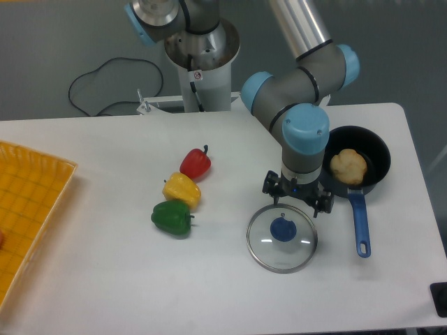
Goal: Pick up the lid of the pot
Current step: 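Move the gripper from the black pan over the glass lid's blue knob, then lower the open gripper down around the blue knob of the glass lid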
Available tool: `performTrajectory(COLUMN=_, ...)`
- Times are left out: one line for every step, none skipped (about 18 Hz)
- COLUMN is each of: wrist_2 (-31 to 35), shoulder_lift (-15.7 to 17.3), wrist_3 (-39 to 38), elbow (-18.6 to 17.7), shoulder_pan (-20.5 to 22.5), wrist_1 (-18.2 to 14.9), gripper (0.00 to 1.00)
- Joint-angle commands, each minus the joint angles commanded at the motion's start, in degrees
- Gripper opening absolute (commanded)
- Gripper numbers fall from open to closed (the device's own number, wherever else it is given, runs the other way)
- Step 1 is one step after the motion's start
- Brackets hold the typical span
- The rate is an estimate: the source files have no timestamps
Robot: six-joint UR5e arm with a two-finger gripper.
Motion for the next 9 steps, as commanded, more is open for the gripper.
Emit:
performTrajectory(wrist_2=0.0, shoulder_lift=-0.2, wrist_3=0.1, elbow=0.0, shoulder_pan=-0.4, wrist_1=0.1, gripper=1.0)
performTrajectory(wrist_2=0.0, shoulder_lift=-0.5, wrist_3=0.1, elbow=0.3, shoulder_pan=-0.5, wrist_1=0.1, gripper=1.0)
performTrajectory(wrist_2=0.0, shoulder_lift=-0.6, wrist_3=0.1, elbow=0.4, shoulder_pan=-0.6, wrist_1=0.2, gripper=1.0)
performTrajectory(wrist_2=-0.1, shoulder_lift=-0.7, wrist_3=0.1, elbow=0.4, shoulder_pan=-0.6, wrist_1=0.3, gripper=1.0)
performTrajectory(wrist_2=0.0, shoulder_lift=-0.8, wrist_3=0.1, elbow=0.4, shoulder_pan=-0.6, wrist_1=0.3, gripper=1.0)
performTrajectory(wrist_2=-0.1, shoulder_lift=-0.9, wrist_3=0.3, elbow=0.4, shoulder_pan=-0.6, wrist_1=0.4, gripper=1.0)
performTrajectory(wrist_2=-0.1, shoulder_lift=-1.0, wrist_3=0.5, elbow=0.4, shoulder_pan=-0.6, wrist_1=0.4, gripper=1.0)
performTrajectory(wrist_2=-0.1, shoulder_lift=-1.1, wrist_3=1.0, elbow=0.4, shoulder_pan=-0.6, wrist_1=0.4, gripper=1.0)
performTrajectory(wrist_2=-0.1, shoulder_lift=-1.3, wrist_3=1.4, elbow=0.4, shoulder_pan=-0.6, wrist_1=0.4, gripper=1.0)
